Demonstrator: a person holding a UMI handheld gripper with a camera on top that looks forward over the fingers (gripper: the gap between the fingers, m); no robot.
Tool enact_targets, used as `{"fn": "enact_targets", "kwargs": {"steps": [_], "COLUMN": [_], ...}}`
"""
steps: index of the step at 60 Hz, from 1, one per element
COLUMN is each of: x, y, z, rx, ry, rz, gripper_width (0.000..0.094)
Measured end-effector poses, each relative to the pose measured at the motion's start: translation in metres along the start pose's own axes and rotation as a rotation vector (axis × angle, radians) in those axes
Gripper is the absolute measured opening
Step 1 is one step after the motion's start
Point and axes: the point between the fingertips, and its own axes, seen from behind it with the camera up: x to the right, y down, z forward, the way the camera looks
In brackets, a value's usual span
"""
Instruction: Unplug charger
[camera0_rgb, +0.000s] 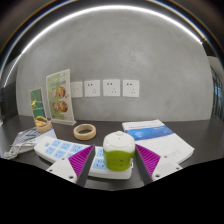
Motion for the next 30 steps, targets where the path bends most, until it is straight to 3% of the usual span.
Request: {"fn": "enact_targets", "kwargs": {"steps": [5, 8, 21, 26, 30], "x": [0.002, 0.013, 0.01, 0.009, 0.018], "y": [-0.003, -0.002, 0.0, -0.005, -0.057], "z": [0.014, 0.019, 0.018, 0.016, -0.003], "rx": [0.008, 0.005, 0.015, -0.016, 0.095], "ry": [0.013, 0.058, 0.062, 0.041, 0.066], "rz": [0.016, -0.001, -0.013, -0.014, -0.023], "gripper_width": [0.0716, 0.0501, 0.0348, 0.0338, 0.0336]}}
